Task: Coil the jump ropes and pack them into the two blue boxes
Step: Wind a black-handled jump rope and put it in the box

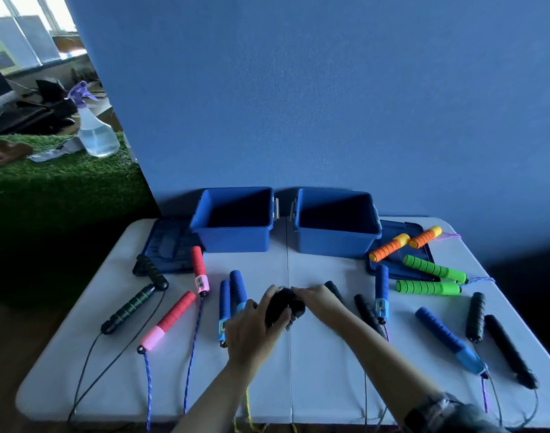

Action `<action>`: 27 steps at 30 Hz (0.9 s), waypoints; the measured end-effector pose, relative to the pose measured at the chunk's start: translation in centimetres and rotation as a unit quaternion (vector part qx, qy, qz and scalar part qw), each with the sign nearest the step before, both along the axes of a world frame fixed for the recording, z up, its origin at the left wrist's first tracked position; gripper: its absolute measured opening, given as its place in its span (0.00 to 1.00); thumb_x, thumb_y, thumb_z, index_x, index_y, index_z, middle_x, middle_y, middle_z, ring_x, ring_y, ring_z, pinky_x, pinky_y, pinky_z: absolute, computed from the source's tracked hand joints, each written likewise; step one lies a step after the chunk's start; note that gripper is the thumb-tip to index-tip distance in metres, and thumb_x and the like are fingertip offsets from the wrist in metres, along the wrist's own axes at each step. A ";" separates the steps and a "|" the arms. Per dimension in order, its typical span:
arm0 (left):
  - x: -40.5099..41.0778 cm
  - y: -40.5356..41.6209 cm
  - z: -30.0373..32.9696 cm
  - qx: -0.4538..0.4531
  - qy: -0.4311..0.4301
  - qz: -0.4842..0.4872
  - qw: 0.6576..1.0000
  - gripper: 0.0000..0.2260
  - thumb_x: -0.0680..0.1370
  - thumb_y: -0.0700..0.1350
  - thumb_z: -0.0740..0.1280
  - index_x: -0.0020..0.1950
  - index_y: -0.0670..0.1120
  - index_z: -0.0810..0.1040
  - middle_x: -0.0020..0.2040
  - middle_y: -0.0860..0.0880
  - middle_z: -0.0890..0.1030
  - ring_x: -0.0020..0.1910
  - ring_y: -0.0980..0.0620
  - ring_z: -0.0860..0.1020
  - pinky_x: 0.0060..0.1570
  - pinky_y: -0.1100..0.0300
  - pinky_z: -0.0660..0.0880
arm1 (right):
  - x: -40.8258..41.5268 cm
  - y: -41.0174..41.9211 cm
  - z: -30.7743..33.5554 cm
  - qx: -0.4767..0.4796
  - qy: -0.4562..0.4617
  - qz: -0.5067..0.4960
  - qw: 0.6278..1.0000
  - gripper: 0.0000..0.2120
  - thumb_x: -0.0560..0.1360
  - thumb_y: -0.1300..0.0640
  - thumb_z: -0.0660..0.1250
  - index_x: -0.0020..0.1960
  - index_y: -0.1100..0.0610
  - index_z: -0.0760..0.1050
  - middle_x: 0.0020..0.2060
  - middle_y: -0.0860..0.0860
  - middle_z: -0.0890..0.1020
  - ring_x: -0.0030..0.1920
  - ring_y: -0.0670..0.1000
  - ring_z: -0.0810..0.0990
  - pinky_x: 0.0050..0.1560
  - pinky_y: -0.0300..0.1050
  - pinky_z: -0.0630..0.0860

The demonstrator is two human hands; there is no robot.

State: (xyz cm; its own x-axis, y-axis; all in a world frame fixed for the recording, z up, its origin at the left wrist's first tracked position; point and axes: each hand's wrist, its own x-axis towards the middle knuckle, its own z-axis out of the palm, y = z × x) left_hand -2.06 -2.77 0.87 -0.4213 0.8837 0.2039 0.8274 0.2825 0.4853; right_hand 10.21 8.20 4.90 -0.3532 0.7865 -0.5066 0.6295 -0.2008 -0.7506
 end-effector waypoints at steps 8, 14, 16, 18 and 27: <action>0.3 1.6 0.3 -0.007 -0.122 0.038 0.992 0.14 0.78 0.65 0.50 0.60 0.63 0.64 0.37 0.54 0.77 0.44 0.53 0.75 0.42 0.50 0.75 | -1.0 -2.5 -0.9 -0.142 0.275 -0.139 0.941 0.08 0.79 0.54 0.61 0.51 0.54 0.79 0.42 0.51 0.78 0.43 0.48 0.73 0.48 0.41 0.66; 0.9 2.8 1.6 -0.033 -0.339 0.055 0.938 0.15 0.72 0.63 0.50 0.58 0.68 0.64 0.40 0.47 0.80 0.40 0.48 0.80 0.41 0.51 0.75 | -1.2 -3.5 -1.6 -0.171 0.338 -0.146 0.914 0.11 0.78 0.51 0.62 0.56 0.53 0.80 0.52 0.52 0.82 0.56 0.50 0.76 0.52 0.44 0.66; 1.3 3.2 2.4 -0.044 -0.373 0.061 0.925 0.15 0.72 0.62 0.50 0.57 0.66 0.66 0.42 0.47 0.80 0.41 0.48 0.79 0.39 0.52 0.73 | -0.9 -3.6 -1.8 -0.187 0.364 -0.127 0.903 0.12 0.79 0.51 0.61 0.57 0.51 0.80 0.51 0.50 0.80 0.53 0.48 0.74 0.51 0.45 0.65; 1.6 3.7 2.9 -0.056 -0.419 0.075 0.903 0.16 0.74 0.62 0.51 0.59 0.62 0.66 0.45 0.47 0.80 0.44 0.49 0.79 0.44 0.52 0.74 | -0.6 -3.7 -2.0 -0.203 0.401 -0.111 0.886 0.13 0.80 0.53 0.59 0.62 0.48 0.76 0.56 0.47 0.80 0.57 0.47 0.74 0.55 0.48 0.69; 1.7 5.0 3.6 -0.065 -0.571 0.127 0.808 0.23 0.74 0.69 0.60 0.60 0.55 0.67 0.47 0.44 0.80 0.44 0.41 0.80 0.48 0.46 0.78 | 0.7 -3.5 -2.0 -0.188 0.454 -0.066 0.868 0.20 0.80 0.65 0.57 0.71 0.53 0.66 0.65 0.52 0.76 0.66 0.50 0.74 0.64 0.51 0.71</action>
State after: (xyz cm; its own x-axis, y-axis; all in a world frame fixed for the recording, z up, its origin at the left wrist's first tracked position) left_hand -0.32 2.26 4.48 -0.4407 0.7212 -0.5345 -0.2324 0.4834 0.8440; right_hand 10.90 4.70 2.89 -0.6605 0.6896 -0.2970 -0.2347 -0.5653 -0.7908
